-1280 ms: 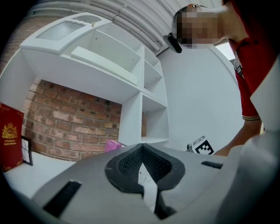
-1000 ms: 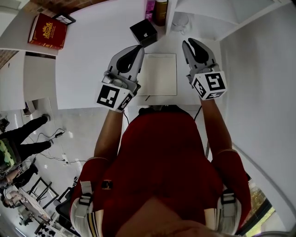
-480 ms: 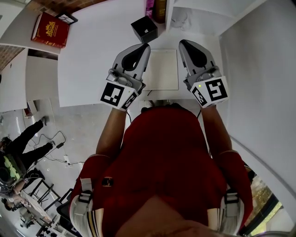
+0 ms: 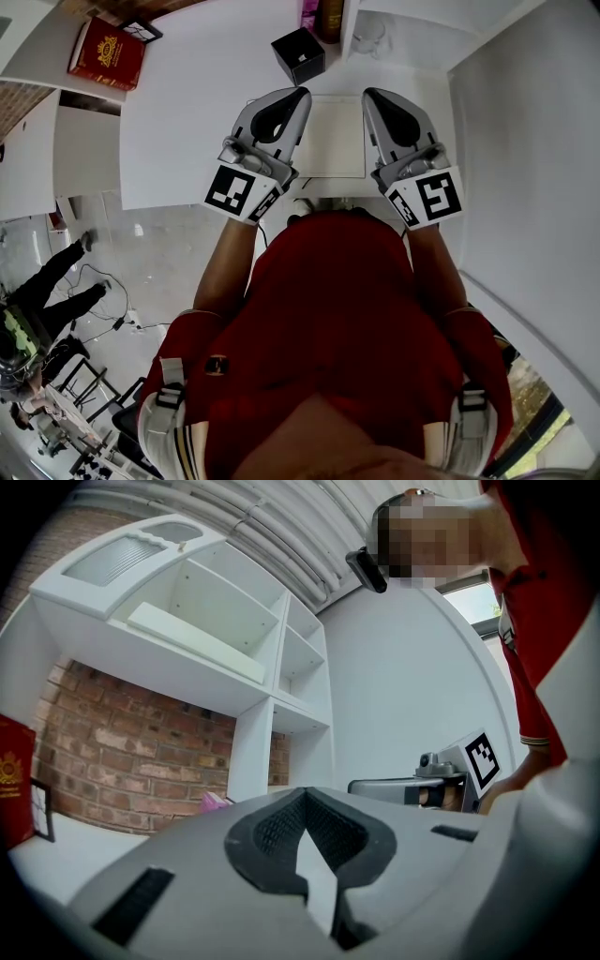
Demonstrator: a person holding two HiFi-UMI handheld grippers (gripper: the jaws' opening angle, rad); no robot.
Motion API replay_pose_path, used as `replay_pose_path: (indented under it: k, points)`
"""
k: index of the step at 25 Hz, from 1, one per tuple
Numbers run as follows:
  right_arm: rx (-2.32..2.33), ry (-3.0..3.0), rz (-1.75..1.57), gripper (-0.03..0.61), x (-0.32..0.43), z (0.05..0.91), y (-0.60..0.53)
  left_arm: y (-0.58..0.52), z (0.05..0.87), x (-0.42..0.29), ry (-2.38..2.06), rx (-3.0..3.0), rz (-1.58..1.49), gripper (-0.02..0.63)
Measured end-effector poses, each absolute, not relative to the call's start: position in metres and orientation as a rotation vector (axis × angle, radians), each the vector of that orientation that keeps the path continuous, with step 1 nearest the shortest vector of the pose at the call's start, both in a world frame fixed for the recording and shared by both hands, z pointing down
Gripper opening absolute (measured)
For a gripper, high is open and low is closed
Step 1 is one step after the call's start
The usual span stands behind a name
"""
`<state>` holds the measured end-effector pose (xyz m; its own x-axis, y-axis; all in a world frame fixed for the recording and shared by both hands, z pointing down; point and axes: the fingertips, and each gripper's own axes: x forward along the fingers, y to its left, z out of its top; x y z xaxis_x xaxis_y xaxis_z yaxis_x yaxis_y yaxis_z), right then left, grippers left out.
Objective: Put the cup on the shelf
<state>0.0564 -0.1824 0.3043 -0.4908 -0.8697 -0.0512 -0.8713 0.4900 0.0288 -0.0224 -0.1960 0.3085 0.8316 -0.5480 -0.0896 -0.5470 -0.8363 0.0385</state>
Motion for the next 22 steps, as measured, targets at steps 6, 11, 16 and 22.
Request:
replay_pose_path:
  k: [6, 11, 16, 22]
  points:
    - [-1.567, 2.695, 0.092, -0.003, 0.0533, 0.3057, -0.1804, -0.1956, 0.3108, -0.0238, -0.895, 2.992, -0.147, 0.005]
    - [-1.571, 2.7, 0.085, -0.003, 0.0517, 0.3069, -0.181, -0.1962, 0.311, -0.025, -0.89, 2.99, -0.143, 0.005]
    - [-1.573, 2.698, 0.079, -0.003, 0.0525, 0.3092, -0.1818, -0.1964, 0.3124, -0.0251, -0.888, 2.989, -0.136, 0.005]
    - [-1.581, 2.694, 0.068, -0.003, 0.0542, 0.313, -0.1816, -0.1962, 0.3136, -0.0255, -0.889, 2.994, -0.132, 0.005]
